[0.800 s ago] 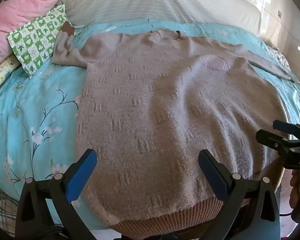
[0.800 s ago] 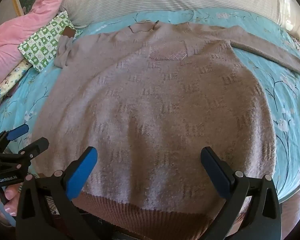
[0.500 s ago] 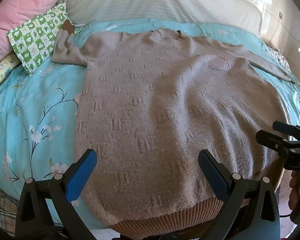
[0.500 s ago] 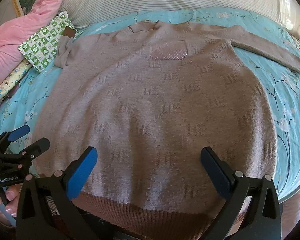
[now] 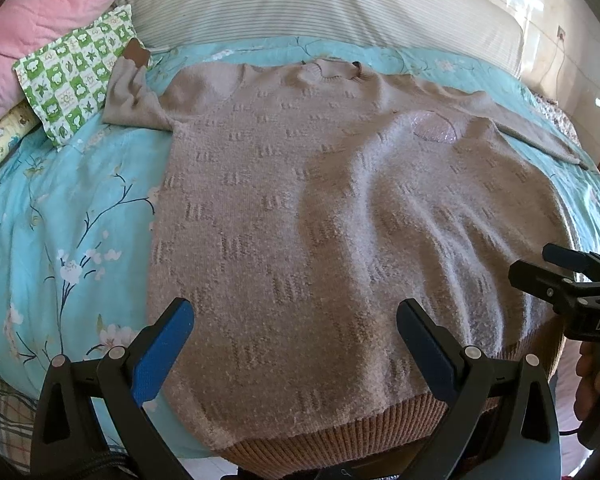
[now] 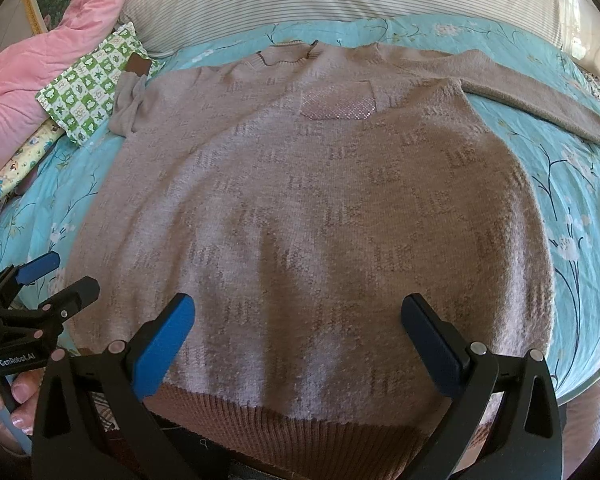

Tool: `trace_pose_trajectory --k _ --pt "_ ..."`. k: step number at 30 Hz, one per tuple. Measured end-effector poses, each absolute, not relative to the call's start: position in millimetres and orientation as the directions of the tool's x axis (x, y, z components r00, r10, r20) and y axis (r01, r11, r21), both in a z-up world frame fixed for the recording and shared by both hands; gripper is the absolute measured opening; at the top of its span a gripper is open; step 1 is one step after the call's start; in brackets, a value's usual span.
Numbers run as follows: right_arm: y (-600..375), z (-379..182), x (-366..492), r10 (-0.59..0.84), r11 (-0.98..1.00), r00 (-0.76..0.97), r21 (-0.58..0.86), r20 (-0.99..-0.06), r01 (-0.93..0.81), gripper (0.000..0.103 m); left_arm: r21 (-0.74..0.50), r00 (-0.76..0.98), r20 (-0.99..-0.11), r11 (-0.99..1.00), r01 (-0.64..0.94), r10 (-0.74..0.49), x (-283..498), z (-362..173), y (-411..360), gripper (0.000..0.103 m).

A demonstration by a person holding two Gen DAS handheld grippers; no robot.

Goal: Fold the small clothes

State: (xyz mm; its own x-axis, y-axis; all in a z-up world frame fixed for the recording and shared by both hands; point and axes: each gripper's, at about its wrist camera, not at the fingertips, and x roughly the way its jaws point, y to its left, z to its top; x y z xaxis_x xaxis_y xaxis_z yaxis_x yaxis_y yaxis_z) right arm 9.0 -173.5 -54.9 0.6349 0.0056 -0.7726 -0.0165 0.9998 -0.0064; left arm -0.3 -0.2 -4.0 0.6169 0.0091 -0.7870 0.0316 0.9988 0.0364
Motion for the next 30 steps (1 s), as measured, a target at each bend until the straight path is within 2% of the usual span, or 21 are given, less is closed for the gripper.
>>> trace_pose_trajectory --k 18,30 --pt "-171.5 -52.9 6.9 0.007 1.000 0.640 -0.002 -0.768 -0.014 0.103 -0.003 0.591 -0.806 0.999 0.033 -0.022 -0.5 -4.4 -2.8 0.102" --pt "-176.9 -50.2 9.1 0.023 1.000 0.641 0.020 -0.767 -0.012 0.103 0.024 0.596 -0.803 0.999 0.029 0.002 6.5 -6.2 -2.4 0.102"
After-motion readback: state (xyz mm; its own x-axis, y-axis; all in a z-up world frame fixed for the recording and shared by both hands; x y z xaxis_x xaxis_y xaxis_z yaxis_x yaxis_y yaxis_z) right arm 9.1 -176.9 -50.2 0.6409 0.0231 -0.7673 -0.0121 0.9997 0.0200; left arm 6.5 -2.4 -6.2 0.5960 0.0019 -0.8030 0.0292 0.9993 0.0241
